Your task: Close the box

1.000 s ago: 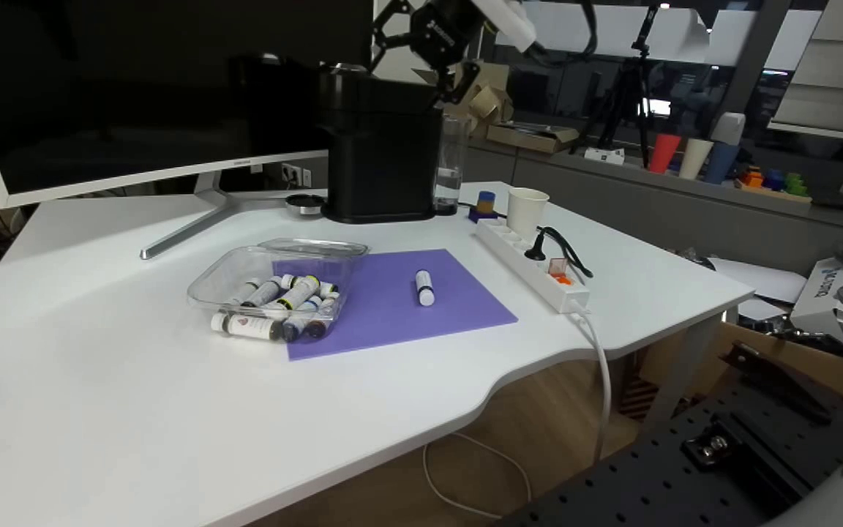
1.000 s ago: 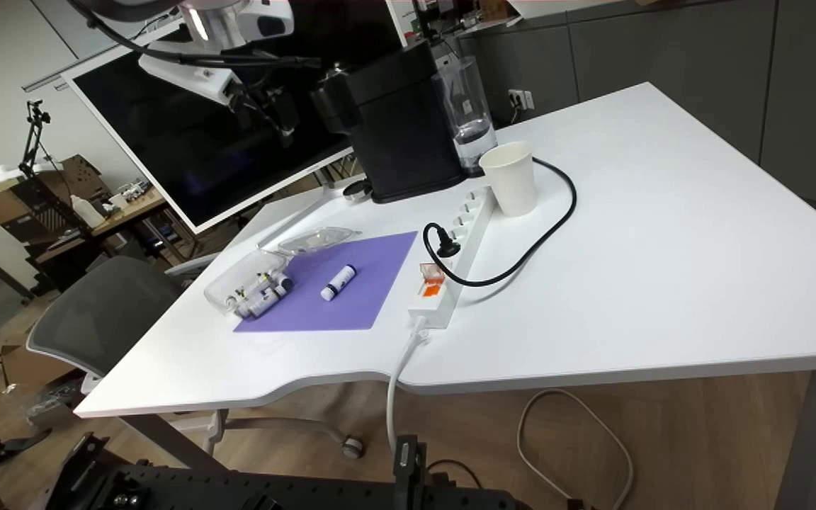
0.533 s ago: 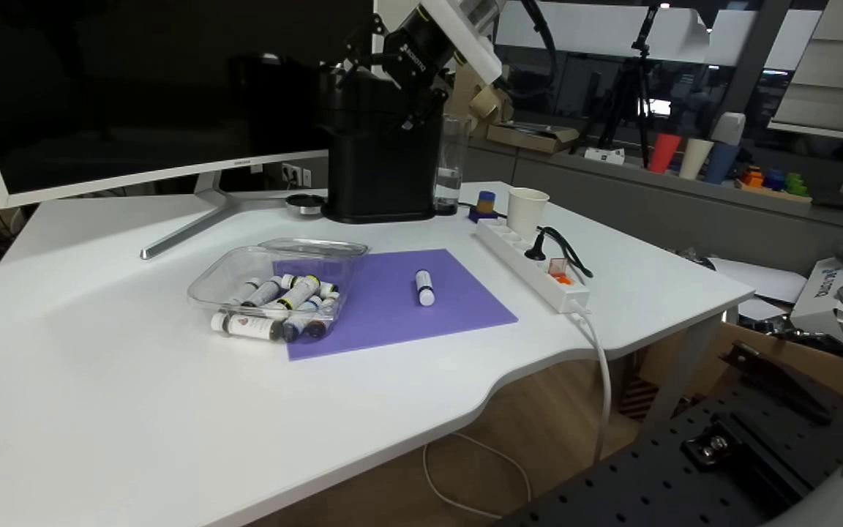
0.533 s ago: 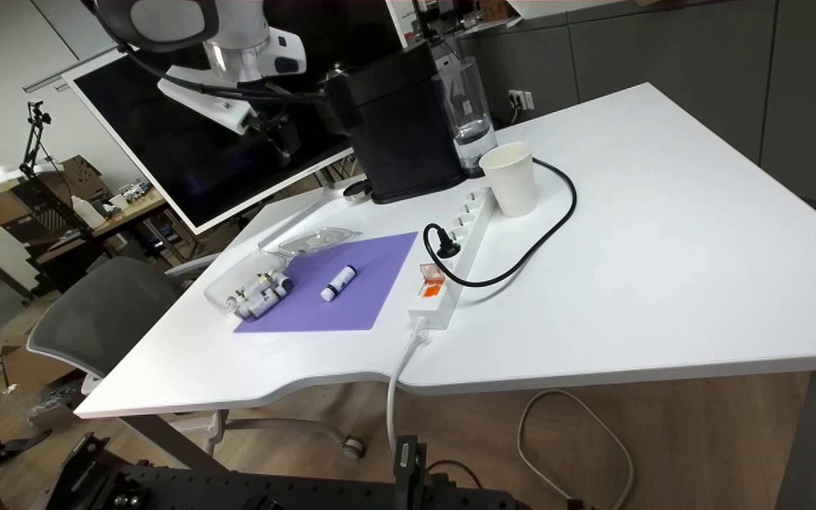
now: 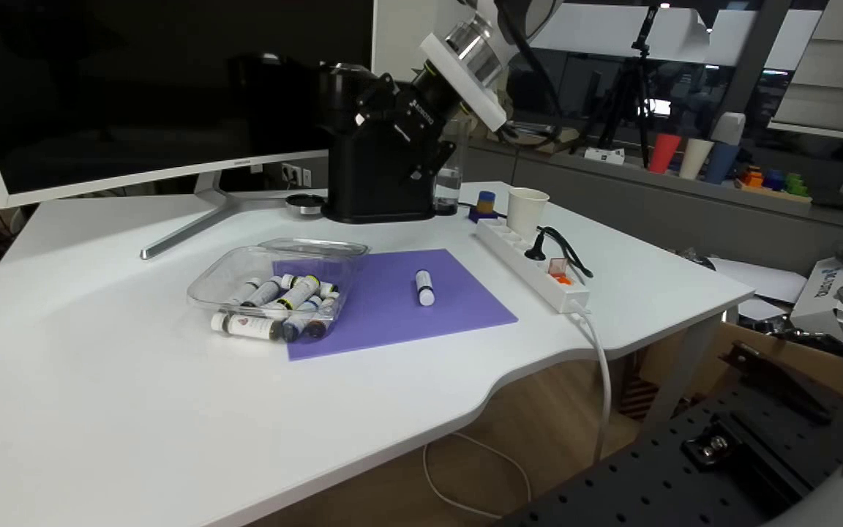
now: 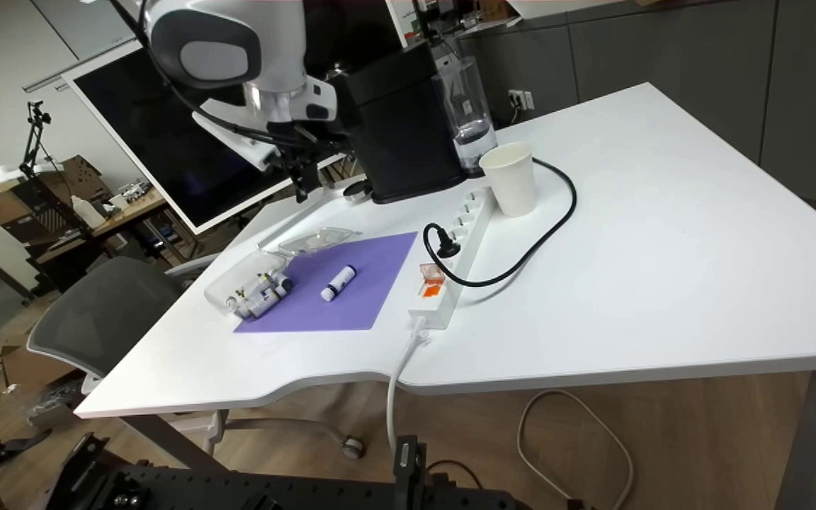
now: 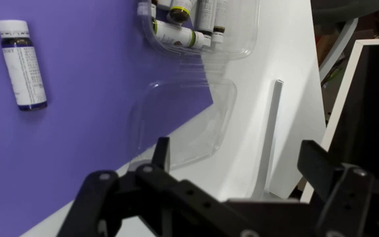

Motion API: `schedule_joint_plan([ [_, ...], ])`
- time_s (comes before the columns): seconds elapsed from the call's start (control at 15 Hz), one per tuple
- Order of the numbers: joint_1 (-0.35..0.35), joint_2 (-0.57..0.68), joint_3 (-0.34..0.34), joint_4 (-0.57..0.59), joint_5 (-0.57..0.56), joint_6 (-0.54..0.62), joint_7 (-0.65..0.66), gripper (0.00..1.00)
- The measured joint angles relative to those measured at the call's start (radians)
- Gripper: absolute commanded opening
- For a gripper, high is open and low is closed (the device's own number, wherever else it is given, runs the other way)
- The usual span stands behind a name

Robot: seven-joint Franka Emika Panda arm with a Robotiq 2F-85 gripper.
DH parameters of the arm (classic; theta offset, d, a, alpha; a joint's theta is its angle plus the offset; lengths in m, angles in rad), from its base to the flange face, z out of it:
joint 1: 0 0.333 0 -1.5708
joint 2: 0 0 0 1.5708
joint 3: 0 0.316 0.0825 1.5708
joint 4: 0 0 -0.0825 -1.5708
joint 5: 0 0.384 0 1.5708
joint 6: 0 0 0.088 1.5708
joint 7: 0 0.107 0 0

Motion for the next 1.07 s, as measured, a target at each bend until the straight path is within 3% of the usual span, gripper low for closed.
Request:
schedule_joint_plan([
  [0.47,-0.038,0.187,0.025,0.106,0.053,-0.091,0.021,1.00],
  [1.07,-0.042,0.337,0.050,0.244,0.073,-0.176,0.060,1.00],
])
